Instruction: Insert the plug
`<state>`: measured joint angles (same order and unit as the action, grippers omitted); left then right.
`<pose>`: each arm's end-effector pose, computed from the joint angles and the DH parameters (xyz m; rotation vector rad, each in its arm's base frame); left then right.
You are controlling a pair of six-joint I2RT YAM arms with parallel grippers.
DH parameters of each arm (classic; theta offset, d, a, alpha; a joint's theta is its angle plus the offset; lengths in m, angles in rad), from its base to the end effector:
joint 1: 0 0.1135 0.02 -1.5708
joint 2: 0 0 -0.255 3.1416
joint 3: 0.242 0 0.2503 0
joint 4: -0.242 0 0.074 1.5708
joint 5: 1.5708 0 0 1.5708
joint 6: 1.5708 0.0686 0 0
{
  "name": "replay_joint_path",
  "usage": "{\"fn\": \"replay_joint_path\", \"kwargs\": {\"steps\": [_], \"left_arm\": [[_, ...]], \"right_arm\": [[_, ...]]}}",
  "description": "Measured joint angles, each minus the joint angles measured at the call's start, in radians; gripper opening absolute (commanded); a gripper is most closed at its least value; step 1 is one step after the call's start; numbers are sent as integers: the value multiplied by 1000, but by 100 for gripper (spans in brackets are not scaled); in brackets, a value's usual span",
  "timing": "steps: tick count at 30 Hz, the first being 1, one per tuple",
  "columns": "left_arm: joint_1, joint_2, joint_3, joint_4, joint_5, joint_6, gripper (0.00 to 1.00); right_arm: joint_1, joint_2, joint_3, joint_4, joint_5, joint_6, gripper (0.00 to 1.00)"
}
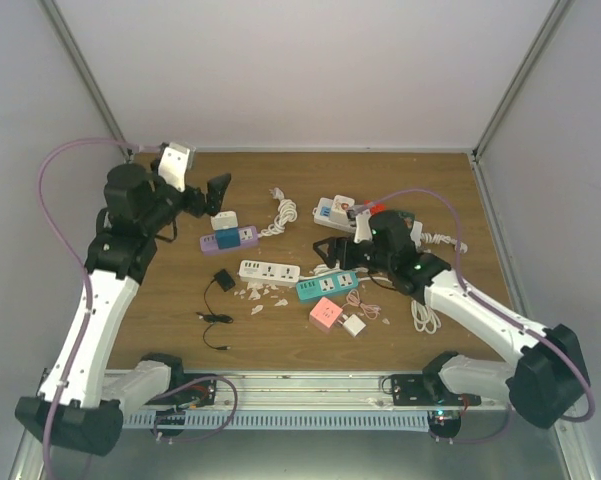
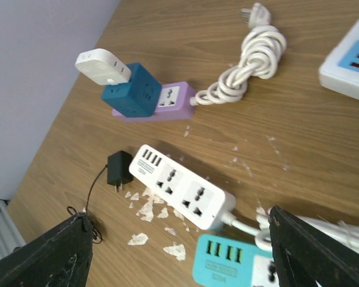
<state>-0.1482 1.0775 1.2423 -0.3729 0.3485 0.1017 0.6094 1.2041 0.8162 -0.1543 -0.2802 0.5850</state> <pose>0.2583 -0.0622 0.4085 0.4689 1.7160 -0.3431 0.2319 0.1850 0.2430 -0.2067 2.2476 0.9773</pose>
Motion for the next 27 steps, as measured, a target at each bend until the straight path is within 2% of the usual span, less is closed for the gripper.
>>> {"fn": "replay_joint_path", "kwargs": {"steps": [5, 14, 19, 27], "left_arm": [[2, -185, -210, -10, -14, -172, 99], [2, -500, -544, 10, 56, -286, 99], [2, -568, -607, 53, 47, -301, 99], [2, -609, -626, 83, 26, -328, 99]], "right_arm": [[0, -98, -42, -73, 66, -17, 85], [9, -128, -107, -178, 175, -82, 89], [90, -100, -108, -233, 231, -98, 89], [288, -16, -103, -317, 283, -109, 96]]}}
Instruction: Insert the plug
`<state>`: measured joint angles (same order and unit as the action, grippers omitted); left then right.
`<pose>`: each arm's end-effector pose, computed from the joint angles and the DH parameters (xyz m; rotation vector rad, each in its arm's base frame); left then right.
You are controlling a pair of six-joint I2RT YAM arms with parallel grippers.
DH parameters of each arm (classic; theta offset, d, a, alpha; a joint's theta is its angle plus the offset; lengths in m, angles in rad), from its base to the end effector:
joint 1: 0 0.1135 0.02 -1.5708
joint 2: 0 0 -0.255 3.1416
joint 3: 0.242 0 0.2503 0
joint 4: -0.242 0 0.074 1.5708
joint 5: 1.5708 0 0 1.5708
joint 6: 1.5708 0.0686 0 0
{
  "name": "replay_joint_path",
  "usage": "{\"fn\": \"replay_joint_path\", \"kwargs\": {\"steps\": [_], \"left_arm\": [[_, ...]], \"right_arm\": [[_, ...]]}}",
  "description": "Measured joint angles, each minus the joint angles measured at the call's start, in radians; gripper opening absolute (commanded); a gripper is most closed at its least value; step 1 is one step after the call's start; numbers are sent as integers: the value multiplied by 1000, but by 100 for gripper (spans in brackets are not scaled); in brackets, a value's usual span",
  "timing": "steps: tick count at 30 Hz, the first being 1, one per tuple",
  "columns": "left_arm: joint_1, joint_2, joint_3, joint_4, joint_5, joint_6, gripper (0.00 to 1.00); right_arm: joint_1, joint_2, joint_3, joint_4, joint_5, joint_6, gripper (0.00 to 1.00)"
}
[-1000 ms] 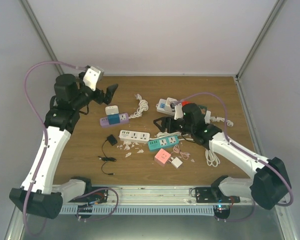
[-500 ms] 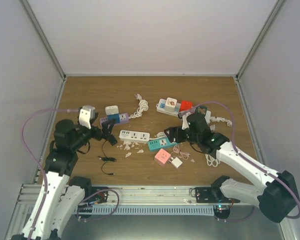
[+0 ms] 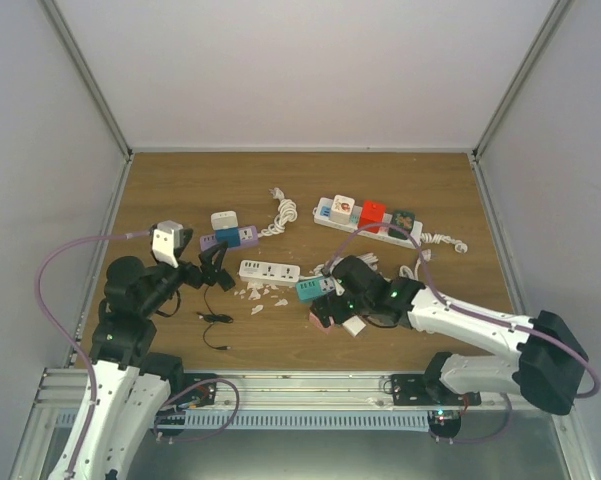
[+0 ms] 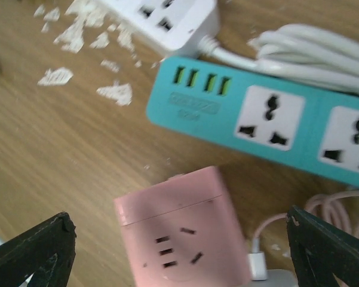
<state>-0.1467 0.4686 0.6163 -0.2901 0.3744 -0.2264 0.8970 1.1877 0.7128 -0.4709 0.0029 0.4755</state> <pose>0.1551 -0.0483 0.3042 0.2133 1.7265 -0.5955 0.1572 0.1965 0.1766 -0.5440 2.5486 0.5306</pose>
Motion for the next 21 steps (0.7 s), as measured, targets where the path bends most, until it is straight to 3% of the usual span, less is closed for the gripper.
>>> {"fn": "replay_joint_path", "kwargs": {"steps": [15, 21], "left_arm": [[0, -10, -12, 1, 22, -18, 99], [0, 10, -12, -5, 25, -17, 99]], "right_arm": [[104, 161, 16, -3, 26, 1, 87], [134, 235, 56, -13, 60, 14, 74]]}}
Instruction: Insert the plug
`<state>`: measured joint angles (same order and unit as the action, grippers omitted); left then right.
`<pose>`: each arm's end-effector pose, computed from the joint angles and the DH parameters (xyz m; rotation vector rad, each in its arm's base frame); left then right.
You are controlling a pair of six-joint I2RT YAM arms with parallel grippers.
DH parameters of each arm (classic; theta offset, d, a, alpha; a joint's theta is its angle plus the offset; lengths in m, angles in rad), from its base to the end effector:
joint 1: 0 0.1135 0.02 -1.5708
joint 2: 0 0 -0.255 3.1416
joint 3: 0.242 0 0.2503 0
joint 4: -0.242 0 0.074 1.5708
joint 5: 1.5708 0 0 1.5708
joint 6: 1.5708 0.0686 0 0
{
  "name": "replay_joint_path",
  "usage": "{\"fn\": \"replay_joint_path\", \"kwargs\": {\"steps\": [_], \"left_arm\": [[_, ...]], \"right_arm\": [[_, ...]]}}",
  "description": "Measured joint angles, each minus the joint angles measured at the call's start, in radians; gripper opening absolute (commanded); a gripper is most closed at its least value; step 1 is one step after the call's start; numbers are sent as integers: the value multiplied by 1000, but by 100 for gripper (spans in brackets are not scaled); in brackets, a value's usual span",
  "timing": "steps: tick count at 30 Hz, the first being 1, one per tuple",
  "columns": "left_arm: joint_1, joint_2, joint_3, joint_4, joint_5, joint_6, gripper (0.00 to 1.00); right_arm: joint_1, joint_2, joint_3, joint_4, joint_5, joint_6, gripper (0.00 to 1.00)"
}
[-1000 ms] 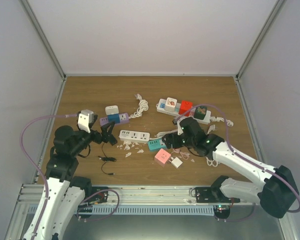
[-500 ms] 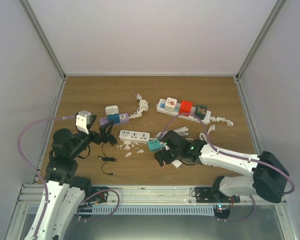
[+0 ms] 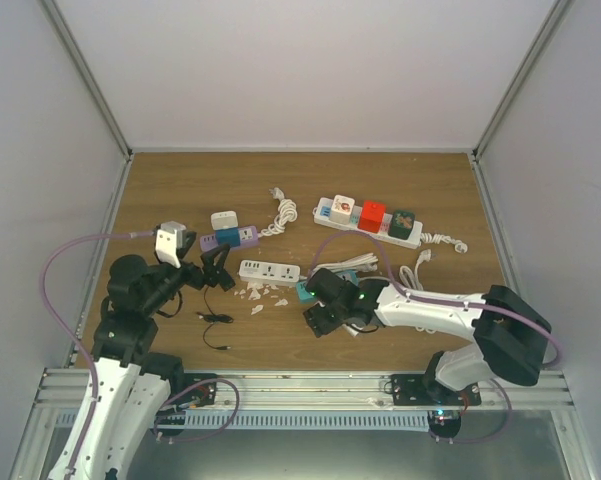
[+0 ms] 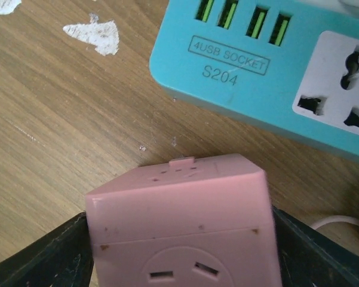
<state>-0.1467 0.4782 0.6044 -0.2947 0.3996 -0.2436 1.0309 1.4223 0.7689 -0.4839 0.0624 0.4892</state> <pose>0.1567 -0.0501 0.2979 0.2132 1.7551 -0.6315 0.1433 0.2307 0.1363 -0.7210 2.6675 0.3567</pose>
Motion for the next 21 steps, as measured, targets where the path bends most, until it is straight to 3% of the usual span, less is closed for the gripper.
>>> {"fn": "replay_joint_path", "kwargs": {"steps": [9, 21], "left_arm": [[0, 31, 0, -2, 26, 0, 99], [-19, 158, 83, -44, 83, -113, 98]], "right_arm": [[23, 0, 17, -10, 95, 71, 51], [27, -209, -31, 159, 203, 314, 51]]}}
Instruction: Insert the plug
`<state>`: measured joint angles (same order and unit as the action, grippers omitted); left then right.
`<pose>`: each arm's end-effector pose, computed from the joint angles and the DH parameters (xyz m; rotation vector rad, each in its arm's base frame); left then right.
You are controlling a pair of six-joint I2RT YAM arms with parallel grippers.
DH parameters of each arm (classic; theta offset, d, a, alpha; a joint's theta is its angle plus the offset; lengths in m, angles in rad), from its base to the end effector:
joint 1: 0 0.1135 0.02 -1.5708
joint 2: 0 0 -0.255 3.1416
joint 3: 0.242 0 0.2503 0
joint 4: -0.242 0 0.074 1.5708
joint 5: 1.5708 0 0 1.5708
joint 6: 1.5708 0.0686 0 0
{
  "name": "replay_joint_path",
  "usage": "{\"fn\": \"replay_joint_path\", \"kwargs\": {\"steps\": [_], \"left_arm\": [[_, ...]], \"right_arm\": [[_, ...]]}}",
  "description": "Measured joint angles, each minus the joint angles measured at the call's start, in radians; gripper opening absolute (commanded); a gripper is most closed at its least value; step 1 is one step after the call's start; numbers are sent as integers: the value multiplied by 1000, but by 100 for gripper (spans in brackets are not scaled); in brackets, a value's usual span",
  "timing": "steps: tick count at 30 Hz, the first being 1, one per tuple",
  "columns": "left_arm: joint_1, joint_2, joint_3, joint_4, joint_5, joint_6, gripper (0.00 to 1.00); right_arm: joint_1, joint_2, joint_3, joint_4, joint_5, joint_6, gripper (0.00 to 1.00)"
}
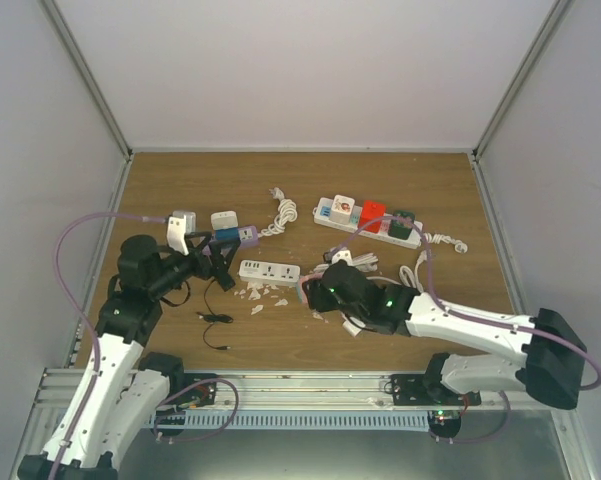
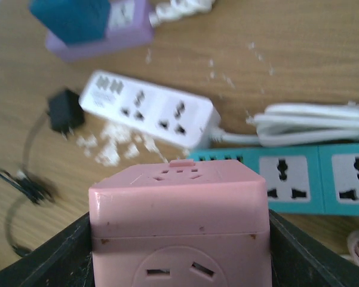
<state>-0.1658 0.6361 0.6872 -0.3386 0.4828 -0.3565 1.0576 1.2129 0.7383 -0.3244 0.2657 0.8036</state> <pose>0.1760 -0.0617 0.2991 0.1645 1.8957 -0.8061 0.1492 0.2281 0.1942 -0.1756 2.4092 0.5933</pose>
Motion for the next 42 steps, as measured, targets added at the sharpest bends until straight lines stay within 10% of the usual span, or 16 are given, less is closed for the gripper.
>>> {"fn": "replay_joint_path", "kwargs": {"steps": [19, 31, 42], "left_arm": [[-668, 158, -116, 253, -342, -225, 99], [-774, 271, -137, 431, -456, -251, 99], [-805, 288, -146, 514, -576, -275, 53]], "right_arm": [[0, -165, -17, 214, 43, 511, 51], [-2, -197, -21, 303, -32, 559, 58], [-9, -160, -18, 340, -50, 571, 68]]}}
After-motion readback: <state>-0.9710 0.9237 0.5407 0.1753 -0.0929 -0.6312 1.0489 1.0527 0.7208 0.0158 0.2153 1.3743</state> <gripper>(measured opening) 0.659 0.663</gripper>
